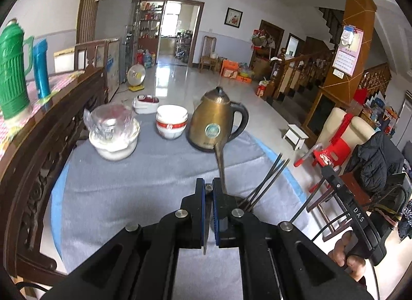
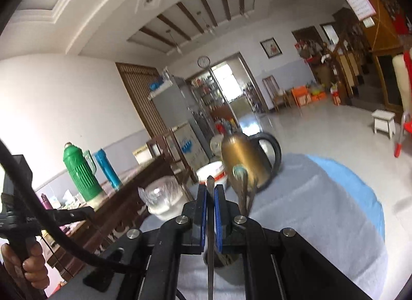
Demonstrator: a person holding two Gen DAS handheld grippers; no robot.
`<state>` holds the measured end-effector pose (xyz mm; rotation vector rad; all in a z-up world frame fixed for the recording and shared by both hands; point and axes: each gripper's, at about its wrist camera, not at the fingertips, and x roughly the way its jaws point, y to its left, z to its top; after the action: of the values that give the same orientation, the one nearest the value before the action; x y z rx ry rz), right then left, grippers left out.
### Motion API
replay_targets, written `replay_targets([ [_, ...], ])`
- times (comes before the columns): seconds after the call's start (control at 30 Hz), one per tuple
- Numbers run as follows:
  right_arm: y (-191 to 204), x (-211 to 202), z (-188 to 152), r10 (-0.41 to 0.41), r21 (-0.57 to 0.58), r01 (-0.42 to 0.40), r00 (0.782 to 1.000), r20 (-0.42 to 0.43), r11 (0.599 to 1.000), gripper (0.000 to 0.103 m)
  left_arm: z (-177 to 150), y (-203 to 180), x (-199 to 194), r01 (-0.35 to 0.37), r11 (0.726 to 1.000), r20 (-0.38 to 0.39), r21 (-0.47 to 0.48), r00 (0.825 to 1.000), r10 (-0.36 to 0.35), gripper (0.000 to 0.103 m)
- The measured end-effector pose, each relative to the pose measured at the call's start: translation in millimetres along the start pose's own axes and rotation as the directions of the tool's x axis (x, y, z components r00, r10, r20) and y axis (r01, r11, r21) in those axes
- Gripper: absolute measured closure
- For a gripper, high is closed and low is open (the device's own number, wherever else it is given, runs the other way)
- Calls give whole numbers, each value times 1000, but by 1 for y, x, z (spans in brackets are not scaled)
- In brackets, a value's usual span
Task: Organize utensils
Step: 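Lift both held chopsticks and carry them over the holder cup, then lower the chopsticks into the holder cup and open both tools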
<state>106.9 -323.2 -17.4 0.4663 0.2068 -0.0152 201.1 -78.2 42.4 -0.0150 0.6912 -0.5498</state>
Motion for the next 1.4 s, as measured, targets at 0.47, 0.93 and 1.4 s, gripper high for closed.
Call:
replay_targets([
  [0.47, 30, 24, 41, -93, -66, 109, 974, 207, 992, 97, 56, -44, 8, 56, 997, 92, 53, 994, -61, 98],
  [0.93, 16, 71, 2, -138, -83, 144, 988, 70, 986, 97, 19, -39, 79, 53, 999, -73, 9, 996, -52, 98],
  [1.4, -15, 46, -17, -45, 39, 49, 994, -104, 998, 94, -29, -33, 50, -28, 997, -99, 77, 994, 36, 47],
])
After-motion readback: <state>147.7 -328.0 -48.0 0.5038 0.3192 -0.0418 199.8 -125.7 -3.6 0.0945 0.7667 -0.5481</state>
